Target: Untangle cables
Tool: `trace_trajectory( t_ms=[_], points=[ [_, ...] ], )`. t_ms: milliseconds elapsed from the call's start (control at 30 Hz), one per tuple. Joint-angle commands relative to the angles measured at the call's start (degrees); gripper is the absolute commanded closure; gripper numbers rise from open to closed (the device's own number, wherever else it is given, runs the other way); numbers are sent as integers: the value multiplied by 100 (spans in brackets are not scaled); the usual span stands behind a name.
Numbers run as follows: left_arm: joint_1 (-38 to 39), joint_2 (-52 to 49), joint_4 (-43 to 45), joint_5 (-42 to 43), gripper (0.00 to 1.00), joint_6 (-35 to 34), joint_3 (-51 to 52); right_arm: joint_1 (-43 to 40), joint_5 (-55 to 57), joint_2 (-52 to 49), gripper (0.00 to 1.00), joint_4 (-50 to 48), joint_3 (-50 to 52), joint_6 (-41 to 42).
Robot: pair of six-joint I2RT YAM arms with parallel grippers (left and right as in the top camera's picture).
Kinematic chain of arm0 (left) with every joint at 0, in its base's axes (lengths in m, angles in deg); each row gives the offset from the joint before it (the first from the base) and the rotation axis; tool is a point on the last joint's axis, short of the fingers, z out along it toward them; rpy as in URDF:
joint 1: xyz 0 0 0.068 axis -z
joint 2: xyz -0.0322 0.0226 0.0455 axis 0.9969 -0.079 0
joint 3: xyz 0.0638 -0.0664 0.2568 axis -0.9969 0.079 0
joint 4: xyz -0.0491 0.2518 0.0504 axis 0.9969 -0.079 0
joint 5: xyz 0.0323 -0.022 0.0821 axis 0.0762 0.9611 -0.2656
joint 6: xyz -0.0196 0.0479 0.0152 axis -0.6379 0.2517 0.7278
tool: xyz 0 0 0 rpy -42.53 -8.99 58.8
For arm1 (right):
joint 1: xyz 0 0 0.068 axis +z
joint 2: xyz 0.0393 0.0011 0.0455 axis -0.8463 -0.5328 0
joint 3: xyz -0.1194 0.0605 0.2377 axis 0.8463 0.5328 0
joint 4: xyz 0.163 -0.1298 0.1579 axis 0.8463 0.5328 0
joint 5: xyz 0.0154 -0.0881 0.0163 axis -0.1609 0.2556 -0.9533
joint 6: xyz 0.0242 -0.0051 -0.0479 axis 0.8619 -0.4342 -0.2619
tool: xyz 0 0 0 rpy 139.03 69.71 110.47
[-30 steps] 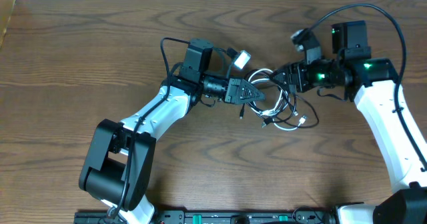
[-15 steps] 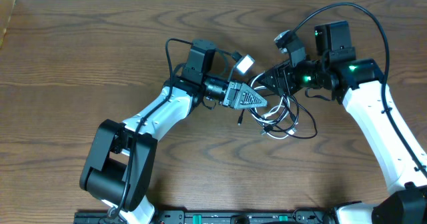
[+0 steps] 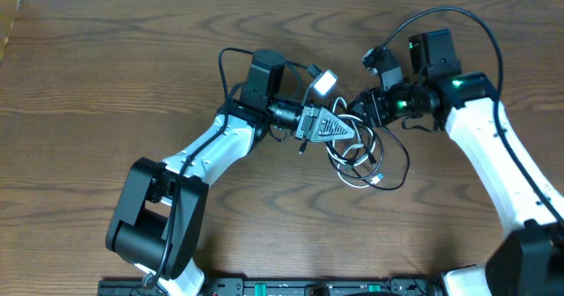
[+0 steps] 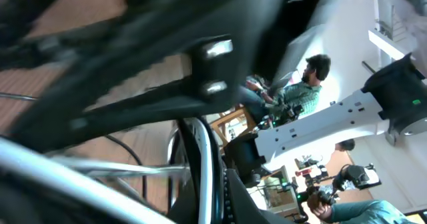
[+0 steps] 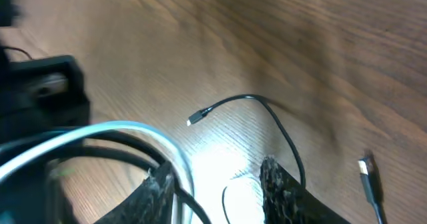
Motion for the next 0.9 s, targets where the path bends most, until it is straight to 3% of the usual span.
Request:
trace_trajectory(
  t_ms=[0, 333, 467, 533, 633, 800, 867],
  points=[
    [-20, -22, 365, 225, 93, -455, -68, 22, -603, -262, 63, -79, -63, -20],
    [-334, -22, 2662, -2, 92, -2428, -68, -35, -1620, -525, 63, 131, -63, -46],
    [-509, -22, 2944, -238, 93, -3003, -68, -105, -1357, -527, 58, 125, -63, 197],
    [-581, -22, 2988, -358, 93, -3331, -68, -170, -682, -527, 58, 125, -63, 791],
    [-678, -22, 2983, -605, 93, -3875, -68, -282, 898, -527, 59, 238, -66, 2343],
    [-688, -22, 2911, -706, 93, -4013, -66, -334, 868, -428, 59, 232, -101, 2343],
    [-691, -24, 2898, -719, 92, -4009, -66, -345, 577, -299, 54, 232, -164, 2050]
  ],
)
